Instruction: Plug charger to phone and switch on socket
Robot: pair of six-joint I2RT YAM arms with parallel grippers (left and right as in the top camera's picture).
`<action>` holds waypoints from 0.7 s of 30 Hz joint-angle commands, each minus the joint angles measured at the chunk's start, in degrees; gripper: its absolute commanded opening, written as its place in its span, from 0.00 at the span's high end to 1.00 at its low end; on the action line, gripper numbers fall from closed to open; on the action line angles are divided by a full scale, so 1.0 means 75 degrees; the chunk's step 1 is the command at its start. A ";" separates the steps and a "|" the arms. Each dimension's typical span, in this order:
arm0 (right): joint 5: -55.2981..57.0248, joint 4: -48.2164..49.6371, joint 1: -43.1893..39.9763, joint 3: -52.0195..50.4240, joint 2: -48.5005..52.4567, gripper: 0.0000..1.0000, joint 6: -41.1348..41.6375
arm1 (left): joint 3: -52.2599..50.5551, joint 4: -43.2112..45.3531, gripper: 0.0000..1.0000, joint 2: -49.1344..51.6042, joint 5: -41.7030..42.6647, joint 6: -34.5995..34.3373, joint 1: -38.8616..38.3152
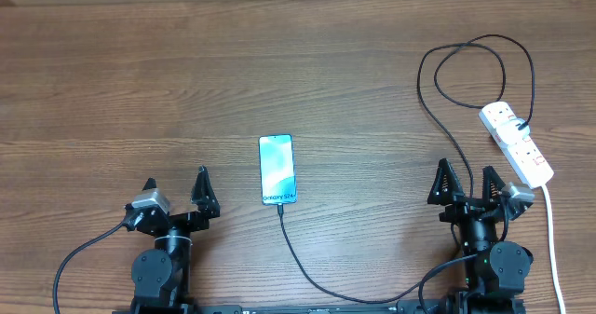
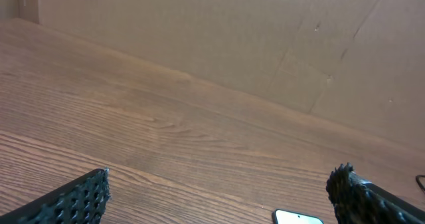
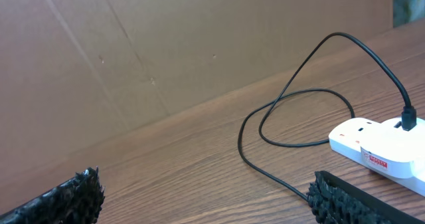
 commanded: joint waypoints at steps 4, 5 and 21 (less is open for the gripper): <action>0.0055 0.0050 -0.0023 -0.0082 -0.0082 0.00 -0.0087 | -0.0023 0.0000 0.00 -0.0035 0.0009 -0.0020 0.0052; 0.0058 0.0050 -0.0023 -0.0082 -0.0082 0.00 -0.0090 | -0.0020 0.0000 0.00 -0.0035 0.0009 -0.0020 0.0052; 0.0055 0.0050 -0.0023 -0.0082 -0.0082 0.00 -0.0090 | -0.0023 -0.0087 0.00 -0.0099 0.0726 0.1906 0.0306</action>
